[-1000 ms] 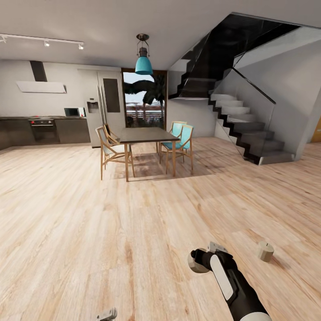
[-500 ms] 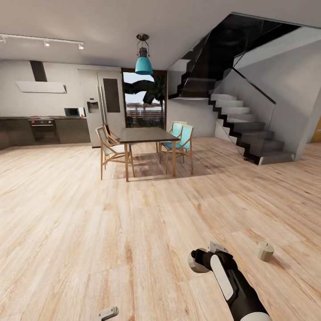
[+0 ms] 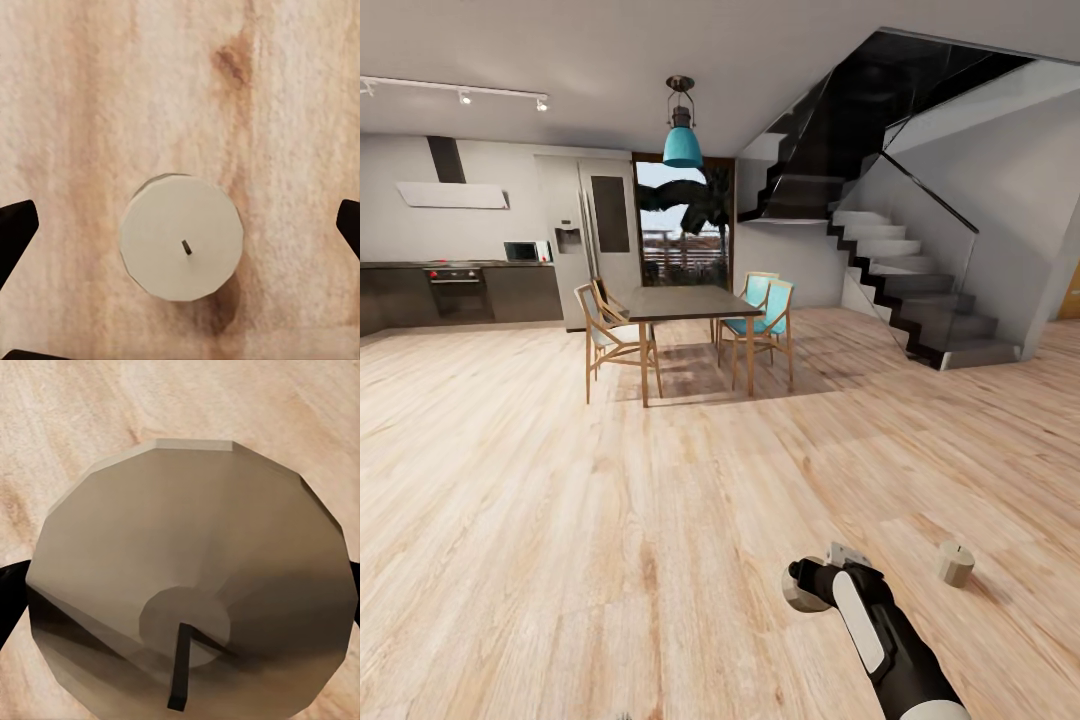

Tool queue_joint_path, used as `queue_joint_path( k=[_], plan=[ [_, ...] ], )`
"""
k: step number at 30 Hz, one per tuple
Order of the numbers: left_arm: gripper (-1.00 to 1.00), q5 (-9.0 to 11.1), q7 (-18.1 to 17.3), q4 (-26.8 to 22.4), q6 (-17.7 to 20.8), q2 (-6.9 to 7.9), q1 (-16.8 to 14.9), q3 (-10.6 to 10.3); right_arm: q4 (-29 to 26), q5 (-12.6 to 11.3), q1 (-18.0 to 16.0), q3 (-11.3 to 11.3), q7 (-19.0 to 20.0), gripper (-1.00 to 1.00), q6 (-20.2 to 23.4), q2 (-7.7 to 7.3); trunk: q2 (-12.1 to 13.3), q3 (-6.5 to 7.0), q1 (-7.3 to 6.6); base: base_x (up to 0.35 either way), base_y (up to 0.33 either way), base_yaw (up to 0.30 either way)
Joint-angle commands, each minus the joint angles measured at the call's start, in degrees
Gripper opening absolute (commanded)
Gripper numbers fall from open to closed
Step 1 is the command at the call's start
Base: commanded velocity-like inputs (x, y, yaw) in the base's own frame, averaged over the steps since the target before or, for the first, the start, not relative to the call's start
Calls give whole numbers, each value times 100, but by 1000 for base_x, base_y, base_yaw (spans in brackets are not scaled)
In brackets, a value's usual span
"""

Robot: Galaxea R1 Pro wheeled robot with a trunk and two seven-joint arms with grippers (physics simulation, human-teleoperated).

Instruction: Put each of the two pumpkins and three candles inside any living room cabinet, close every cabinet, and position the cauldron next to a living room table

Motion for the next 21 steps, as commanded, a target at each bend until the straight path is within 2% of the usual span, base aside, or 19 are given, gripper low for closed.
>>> queue_joint_path(
  k=[1, 11, 21],
  plan=[
    [100, 53, 41, 1, 36, 1, -15, -26, -8, -66, -3, -11, -39, -100, 14, 3, -3, -6, -1, 0, 0, 0],
    [100, 61, 37, -38, -39, 8, -31, -26, -8, -67, -3, -20, -21, -100, 14, -6, -3, -6, -1, 0, 0, 0],
    [100, 58, -122, -16, -206, 17, -31, -33, -21, -67, -3, -24, -8, -100, -1, -3, -404, -186, 218, 0, 0, 0]
  ],
)
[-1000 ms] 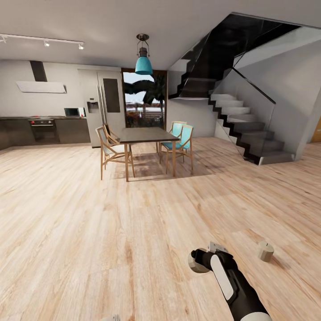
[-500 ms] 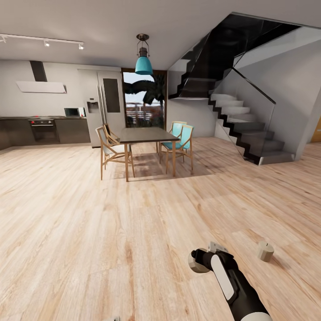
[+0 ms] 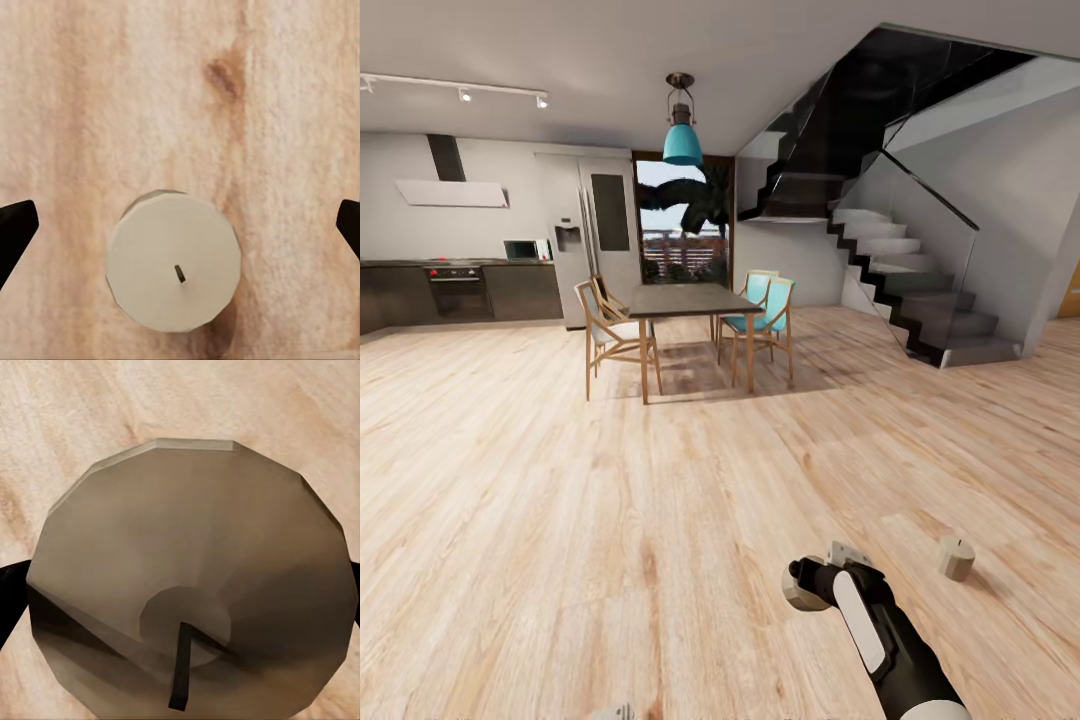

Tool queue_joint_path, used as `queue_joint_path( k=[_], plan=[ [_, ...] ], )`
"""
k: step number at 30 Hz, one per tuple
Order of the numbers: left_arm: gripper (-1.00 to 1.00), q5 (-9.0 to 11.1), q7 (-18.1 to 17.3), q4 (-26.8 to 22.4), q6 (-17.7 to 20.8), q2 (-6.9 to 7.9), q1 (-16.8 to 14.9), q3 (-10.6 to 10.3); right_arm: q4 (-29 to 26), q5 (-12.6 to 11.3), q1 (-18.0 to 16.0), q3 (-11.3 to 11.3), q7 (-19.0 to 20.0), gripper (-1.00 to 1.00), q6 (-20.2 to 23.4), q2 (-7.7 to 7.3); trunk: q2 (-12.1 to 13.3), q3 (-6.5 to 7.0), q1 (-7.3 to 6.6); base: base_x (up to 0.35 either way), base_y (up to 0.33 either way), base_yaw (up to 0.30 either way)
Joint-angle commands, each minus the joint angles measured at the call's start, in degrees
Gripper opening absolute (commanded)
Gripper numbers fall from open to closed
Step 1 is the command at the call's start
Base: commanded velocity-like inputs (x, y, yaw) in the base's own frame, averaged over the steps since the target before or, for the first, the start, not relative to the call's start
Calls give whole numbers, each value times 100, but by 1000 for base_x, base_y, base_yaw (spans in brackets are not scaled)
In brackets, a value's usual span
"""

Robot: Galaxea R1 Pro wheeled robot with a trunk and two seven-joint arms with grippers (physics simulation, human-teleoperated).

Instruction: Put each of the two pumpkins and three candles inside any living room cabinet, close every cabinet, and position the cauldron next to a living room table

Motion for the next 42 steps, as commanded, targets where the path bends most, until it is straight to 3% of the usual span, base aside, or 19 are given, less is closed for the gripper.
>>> queue_joint_path(
  k=[1, 8, 34, 42],
  plan=[
    [100, 47, 26, -10, 10, 2, 0, -32, -14, -66, -3, -9, -40, -100, 6, 6, -44, -25, 21, 0, 0, 0],
    [100, 46, 7, 6, -42, 2, 0, -319, -22, -66, -3, 16, -37, -100, -14, 5, -131, -171, 78, 0, 0, 0],
    [100, 36, 5, -50, -190, -10, -8, -482, -22, -66, -3, 45, -28, -100, 5, 14, -166, -747, 145, 0, 0, 0],
    [100, 46, 43, -83, -77, -14, -303, -483, -22, -66, -3, 41, -28, -100, 9, 11, -177, -924, 166, 0, 0, 0]
  ],
)
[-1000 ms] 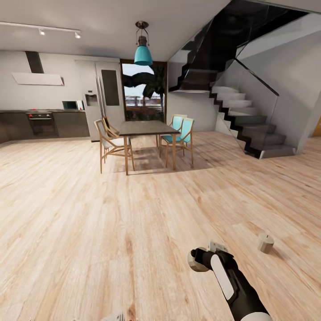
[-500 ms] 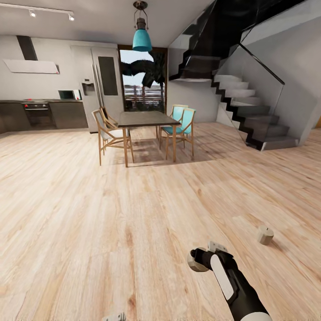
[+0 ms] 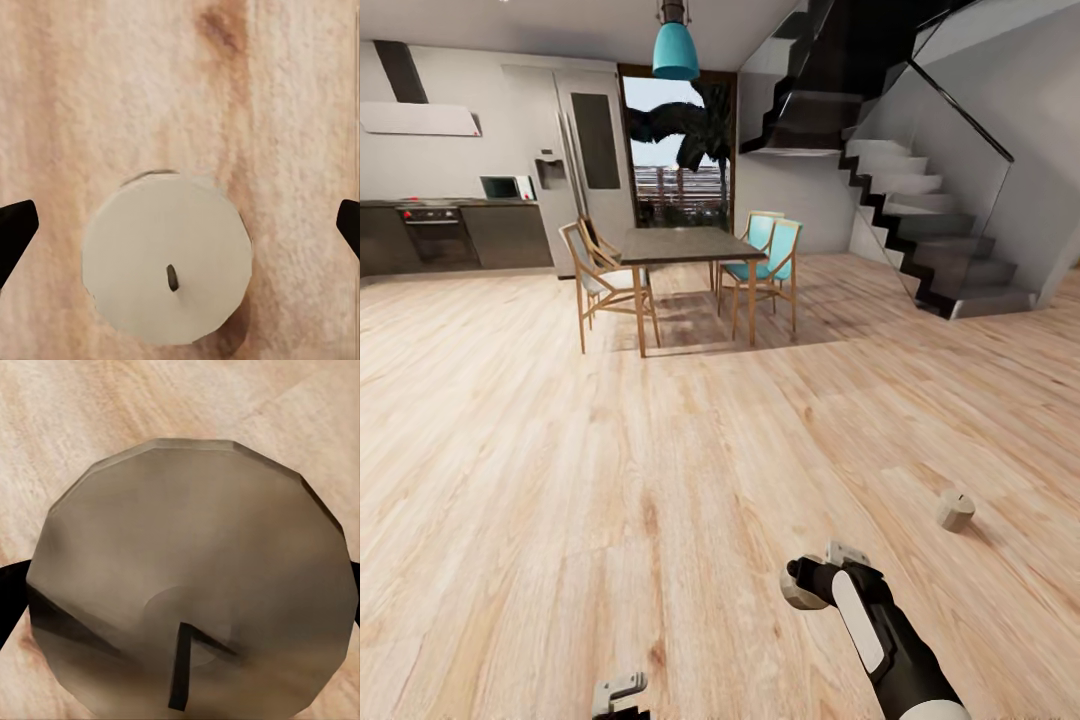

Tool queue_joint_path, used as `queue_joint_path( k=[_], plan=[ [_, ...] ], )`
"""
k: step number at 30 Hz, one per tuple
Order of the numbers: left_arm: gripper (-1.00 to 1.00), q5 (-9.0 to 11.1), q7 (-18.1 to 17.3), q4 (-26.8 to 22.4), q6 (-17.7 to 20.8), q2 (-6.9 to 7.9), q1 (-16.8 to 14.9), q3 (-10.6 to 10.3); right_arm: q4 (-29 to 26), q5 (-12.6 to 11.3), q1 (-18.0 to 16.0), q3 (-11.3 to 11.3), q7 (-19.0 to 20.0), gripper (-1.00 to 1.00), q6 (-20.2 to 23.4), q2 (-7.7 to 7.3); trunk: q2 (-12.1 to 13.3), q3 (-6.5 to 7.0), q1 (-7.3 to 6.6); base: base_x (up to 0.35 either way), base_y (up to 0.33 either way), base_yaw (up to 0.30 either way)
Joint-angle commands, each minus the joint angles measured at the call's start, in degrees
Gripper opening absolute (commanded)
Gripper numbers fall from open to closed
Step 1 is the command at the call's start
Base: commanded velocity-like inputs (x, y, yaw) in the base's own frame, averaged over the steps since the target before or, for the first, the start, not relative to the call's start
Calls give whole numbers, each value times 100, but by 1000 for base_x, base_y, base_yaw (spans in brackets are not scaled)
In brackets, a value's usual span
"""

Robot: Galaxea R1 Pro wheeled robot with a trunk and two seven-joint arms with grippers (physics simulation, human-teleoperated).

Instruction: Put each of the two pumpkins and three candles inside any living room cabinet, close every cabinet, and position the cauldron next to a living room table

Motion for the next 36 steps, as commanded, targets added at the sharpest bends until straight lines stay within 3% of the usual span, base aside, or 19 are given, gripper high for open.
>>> queue_joint_path(
  k=[1, 5, 20, 36],
  plan=[
    [100, 63, 63, -18, 54, 7, -80, -46, -9, -65, -3, -10, -41, -100, 13, 3, -4, -28, 1, 0, 0, 0],
    [100, 65, 53, 22, 57, 28, -223, -29, -9, -65, -3, -14, -41, -100, 13, -3, -4, -28, 1, 0, 0, 0],
    [100, 65, 75, 46, -11, 38, -261, -22, -9, -65, -3, -18, -41, -100, 13, -7, -24, -361, 40, 0, 0, 0],
    [100, 63, 114, 52, -188, 25, -261, -22, -6, -65, -3, -41, -41, -100, -11, -19, -24, -361, 40, 0, 0, 0]
  ],
)
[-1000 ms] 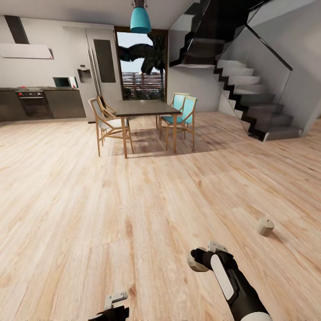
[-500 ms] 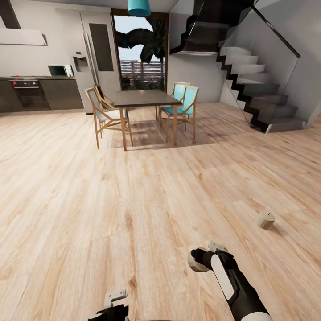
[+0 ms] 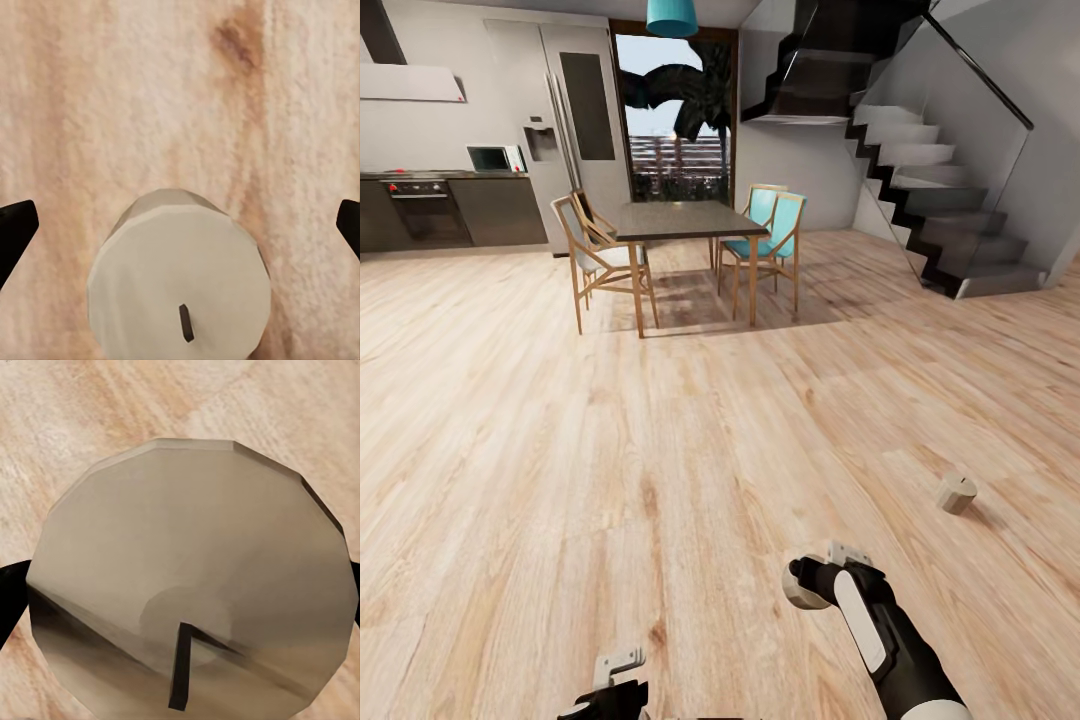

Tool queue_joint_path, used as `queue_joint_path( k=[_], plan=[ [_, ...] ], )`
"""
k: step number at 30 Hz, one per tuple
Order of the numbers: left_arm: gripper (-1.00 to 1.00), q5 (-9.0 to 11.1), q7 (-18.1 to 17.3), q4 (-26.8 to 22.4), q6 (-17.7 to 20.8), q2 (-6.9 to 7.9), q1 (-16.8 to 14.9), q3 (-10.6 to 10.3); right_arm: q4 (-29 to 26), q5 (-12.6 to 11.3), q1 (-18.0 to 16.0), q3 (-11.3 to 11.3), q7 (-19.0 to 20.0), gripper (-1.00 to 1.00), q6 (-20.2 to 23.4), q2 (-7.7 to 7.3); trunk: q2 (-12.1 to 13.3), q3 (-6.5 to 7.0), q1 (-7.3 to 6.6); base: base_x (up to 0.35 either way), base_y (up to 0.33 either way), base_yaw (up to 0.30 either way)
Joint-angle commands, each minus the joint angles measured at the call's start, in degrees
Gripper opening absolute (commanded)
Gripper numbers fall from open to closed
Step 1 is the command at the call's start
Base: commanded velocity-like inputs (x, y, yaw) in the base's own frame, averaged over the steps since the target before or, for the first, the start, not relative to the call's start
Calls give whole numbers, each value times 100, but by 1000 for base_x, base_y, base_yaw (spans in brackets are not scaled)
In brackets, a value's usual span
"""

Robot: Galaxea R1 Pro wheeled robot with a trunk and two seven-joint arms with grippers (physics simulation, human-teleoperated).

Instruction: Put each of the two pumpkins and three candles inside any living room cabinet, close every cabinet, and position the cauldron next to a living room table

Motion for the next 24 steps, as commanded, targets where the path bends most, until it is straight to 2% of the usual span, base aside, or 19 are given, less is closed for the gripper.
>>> queue_joint_path(
  k=[1, 6, 12, 22, 24],
  plan=[
    [100, 56, 51, -14, 26, 5, 0, -48, -9, -62, -2, -8, -42, -100, 12, 5, -2, -5, -1, 0, 0, 0],
    [100, 51, 48, -14, 31, 11, 1, -48, -7, -64, -2, 8, -42, -100, 9, 15, -2, -5, -1, 0, 0, 0],
    [100, 46, 53, -13, 61, 6, 1, -48, -2, -69, -2, 14, -42, -100, 11, 19, -10, -138, 14, 0, 0, 0],
    [100, 45, 33, -13, 151, -8, 0, -42, -2, -67, -2, 15, -42, -100, 18, 18, -10, -138, 14, 0, 0, 0],
    [100, 45, 44, -13, 219, -12, 0, -43, -2, -69, -2, 18, -42, -100, 20, 17, -13, -182, 19, 0, 0, 0]
  ],
)
